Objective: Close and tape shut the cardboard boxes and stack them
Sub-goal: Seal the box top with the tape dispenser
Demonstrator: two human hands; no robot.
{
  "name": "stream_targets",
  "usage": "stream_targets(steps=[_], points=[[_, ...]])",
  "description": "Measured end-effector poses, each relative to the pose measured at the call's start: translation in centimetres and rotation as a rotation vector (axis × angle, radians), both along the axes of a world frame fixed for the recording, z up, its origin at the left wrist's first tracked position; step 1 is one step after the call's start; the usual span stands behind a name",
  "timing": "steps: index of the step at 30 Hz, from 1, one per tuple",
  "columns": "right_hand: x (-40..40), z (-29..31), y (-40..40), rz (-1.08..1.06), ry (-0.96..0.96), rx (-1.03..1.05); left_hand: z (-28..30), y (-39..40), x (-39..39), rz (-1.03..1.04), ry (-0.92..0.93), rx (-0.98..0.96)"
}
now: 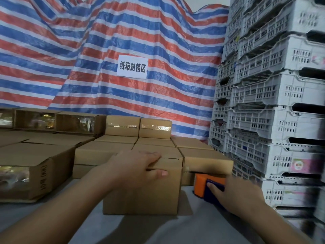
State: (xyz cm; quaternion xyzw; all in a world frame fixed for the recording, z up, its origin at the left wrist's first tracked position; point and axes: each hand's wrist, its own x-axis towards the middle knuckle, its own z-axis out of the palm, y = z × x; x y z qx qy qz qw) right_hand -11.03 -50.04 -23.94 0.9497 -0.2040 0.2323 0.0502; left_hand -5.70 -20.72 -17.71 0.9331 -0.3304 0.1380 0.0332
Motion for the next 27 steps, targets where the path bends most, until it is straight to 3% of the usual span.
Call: stream_targets(steps=[9,11,14,17,20,23,27], points=[[0.5,-1.9,-0.9,0.036,-0.156,-0.146,0.0,0.5,-1.7,0.008,0.005,-0.015],[0.4,-1.8,-0.8,0.02,-0.152,-0.171,0.3,0.4,-2.0,0.012,0.087,-0.066],[0.2,-0.8,-1.2,-0.013,-0.215,-0.111,1.3,0.5,-2.1,-0.032,0.364,-0.287],[-0.1,3.2,-1.3,0.093,-0.404,0.258,2.4,1.3,-2.0,-0.002,0.514,-0.448],[-0.2,8.5,0.0,0.342,-0.505,0.717,3.0,2.0,-1.7,-0.019,0.558,-0.521],[0.9,12.6,2.9,0.631,-0.404,1.223,3.2,2.0,-1.6,-0.027,0.6,-0.669],[3.3,15.7,7.8,0.817,-0.242,1.389,3.4,1.4,-1.2,-0.006,0.624,-0.935]])
